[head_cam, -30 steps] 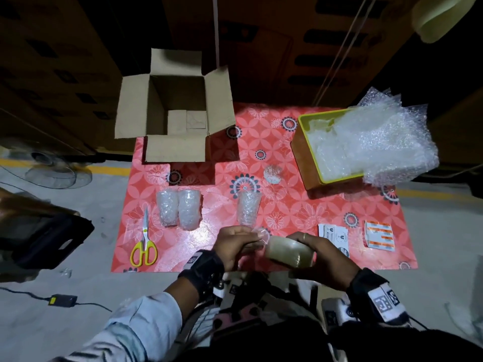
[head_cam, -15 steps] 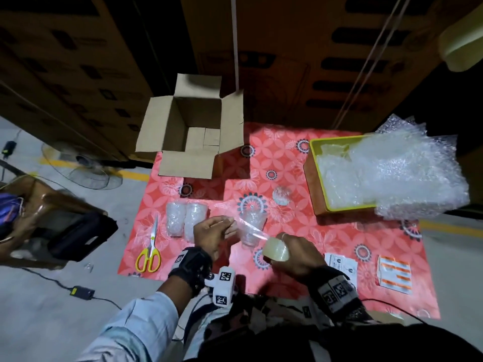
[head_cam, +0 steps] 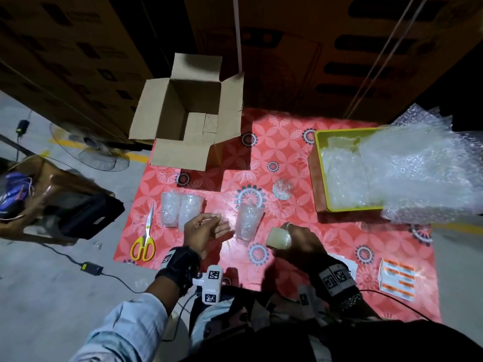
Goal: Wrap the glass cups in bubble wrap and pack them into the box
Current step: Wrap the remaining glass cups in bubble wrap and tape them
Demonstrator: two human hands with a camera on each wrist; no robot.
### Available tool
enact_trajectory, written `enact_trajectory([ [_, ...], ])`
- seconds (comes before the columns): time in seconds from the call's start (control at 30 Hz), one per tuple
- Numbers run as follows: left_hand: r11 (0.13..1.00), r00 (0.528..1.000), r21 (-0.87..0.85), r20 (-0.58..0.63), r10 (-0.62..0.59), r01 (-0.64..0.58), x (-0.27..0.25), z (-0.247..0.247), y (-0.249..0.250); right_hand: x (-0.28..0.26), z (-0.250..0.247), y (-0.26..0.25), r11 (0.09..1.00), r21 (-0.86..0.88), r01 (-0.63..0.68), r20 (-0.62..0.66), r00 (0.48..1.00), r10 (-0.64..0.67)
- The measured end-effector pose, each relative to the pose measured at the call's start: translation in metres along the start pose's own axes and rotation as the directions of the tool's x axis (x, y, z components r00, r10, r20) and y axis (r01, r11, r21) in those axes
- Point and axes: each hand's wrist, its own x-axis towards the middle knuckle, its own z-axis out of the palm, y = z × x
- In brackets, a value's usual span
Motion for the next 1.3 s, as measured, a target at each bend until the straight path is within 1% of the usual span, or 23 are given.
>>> enact_trajectory([
  [0.07, 0.984, 0.998, 0.167, -0.006, 0.058, -0.056, -0.003, -0.006, 0.002, 0.003, -0.005, -0.002, 0.992, 0.124, -0.037, 0.031, 0.999, 0.034],
  [0.13, 0.931, 0.993, 0.349, 0.012, 0.114, -0.111, -0.005, -0.016, 0.0, 0.004, -0.006, -0.001, 0.969, 0.24, -0.055, 0.036, 0.998, 0.047],
  [0.2, 0.903, 0.988, 0.401, 0.029, 0.153, -0.151, -0.011, -0.026, 0.0, 0.002, -0.005, -0.001, 0.942, 0.332, -0.045, 0.022, 0.999, 0.04],
  [0.23, 0.9, 0.985, 0.402, 0.022, 0.172, -0.166, -0.013, -0.032, 0.0, 0.001, -0.003, 0.0, 0.934, 0.355, -0.036, 0.022, 0.999, 0.03],
  [0.3, 0.913, 0.986, 0.374, 0.02, 0.167, -0.163, -0.015, -0.041, 0.003, -0.001, 0.002, -0.003, 0.935, 0.355, -0.017, 0.024, 1.0, 0.009],
  [0.37, 0.929, 0.99, 0.342, 0.07, 0.122, -0.139, -0.014, -0.043, 0.003, -0.002, 0.009, -0.007, 0.939, 0.344, -0.004, 0.002, 1.0, 0.003],
  [0.47, 0.938, 0.995, 0.337, 0.087, 0.051, -0.078, -0.012, -0.038, 0.002, 0.001, 0.018, -0.016, 0.954, 0.298, 0.039, 0.015, 0.999, -0.046],
  [0.53, 0.953, 0.998, 0.296, 0.051, 0.047, -0.06, -0.006, -0.036, -0.003, 0.004, 0.023, -0.024, 0.954, 0.295, 0.048, 0.028, 0.998, -0.059],
  [0.63, 0.971, 0.999, 0.238, -0.047, 0.02, -0.008, 0.002, -0.036, -0.009, 0.006, 0.026, -0.035, 0.956, 0.284, 0.076, -0.005, 0.997, -0.078],
  [0.7, 0.974, 0.996, 0.226, -0.087, 0.002, 0.018, 0.006, -0.037, -0.011, 0.007, 0.025, -0.043, 0.953, 0.291, 0.082, 0.028, 0.995, -0.094],
  [0.73, 0.974, 0.995, 0.225, -0.095, -0.008, 0.03, 0.008, -0.036, -0.012, 0.006, 0.025, -0.047, 0.949, 0.293, 0.112, 0.037, 0.991, -0.129],
  [0.77, 0.974, 0.996, 0.224, -0.092, -0.02, 0.04, 0.009, -0.035, -0.012, 0.007, 0.025, -0.05, 0.946, 0.277, 0.167, 0.027, 0.983, -0.181],
  [0.8, 0.972, 0.996, 0.229, -0.084, -0.029, 0.047, 0.009, -0.034, -0.012, 0.009, 0.026, -0.053, 0.945, 0.225, 0.236, 0.019, 0.969, -0.247],
  [0.83, 0.971, 0.997, 0.233, -0.076, -0.031, 0.048, 0.008, -0.032, -0.012, 0.012, 0.027, -0.057, 0.944, 0.138, 0.301, 0.034, 0.951, -0.308],
  [0.87, 0.971, 0.997, 0.236, -0.07, -0.032, 0.047, 0.007, -0.031, -0.012, 0.015, 0.027, -0.061, 0.939, 0.044, 0.341, 0.088, 0.935, -0.343],
  [0.9, 0.973, 0.998, 0.228, -0.063, -0.03, 0.044, 0.007, -0.03, -0.012, 0.019, 0.025, -0.069, 0.939, -0.042, 0.342, 0.166, 0.929, -0.332],
  [0.97, 0.979, 0.999, 0.199, -0.04, -0.026, 0.034, 0.007, -0.028, -0.014, 0.027, 0.023, -0.079, 0.935, -0.161, 0.315, 0.313, 0.915, -0.254],
  [1.0, 0.983, 0.999, 0.183, -0.027, -0.024, 0.029, 0.005, -0.026, -0.014, 0.029, 0.023, -0.081, 0.928, -0.203, 0.313, 0.35, 0.908, -0.229],
  [1.07, 0.988, 1.0, 0.15, -0.005, -0.026, 0.026, 0.003, -0.023, -0.015, 0.032, 0.026, -0.084, 0.907, -0.284, 0.311, 0.363, 0.91, -0.198],
  [1.13, 0.993, 0.999, 0.115, 0.008, -0.031, 0.03, 0.0, -0.022, -0.015, 0.035, 0.028, -0.083, 0.901, -0.333, 0.278, 0.343, 0.926, -0.159],
  [1.2, 0.995, 1.0, 0.093, 0.016, -0.027, 0.025, -0.004, -0.021, -0.016, 0.037, 0.028, -0.079, 0.911, -0.339, 0.234, 0.323, 0.939, -0.12],
  [1.3, 0.998, 1.0, 0.061, -0.014, -0.018, 0.019, -0.004, -0.02, -0.019, 0.037, 0.025, -0.074, 0.92, -0.351, 0.174, 0.288, 0.955, -0.071],
])
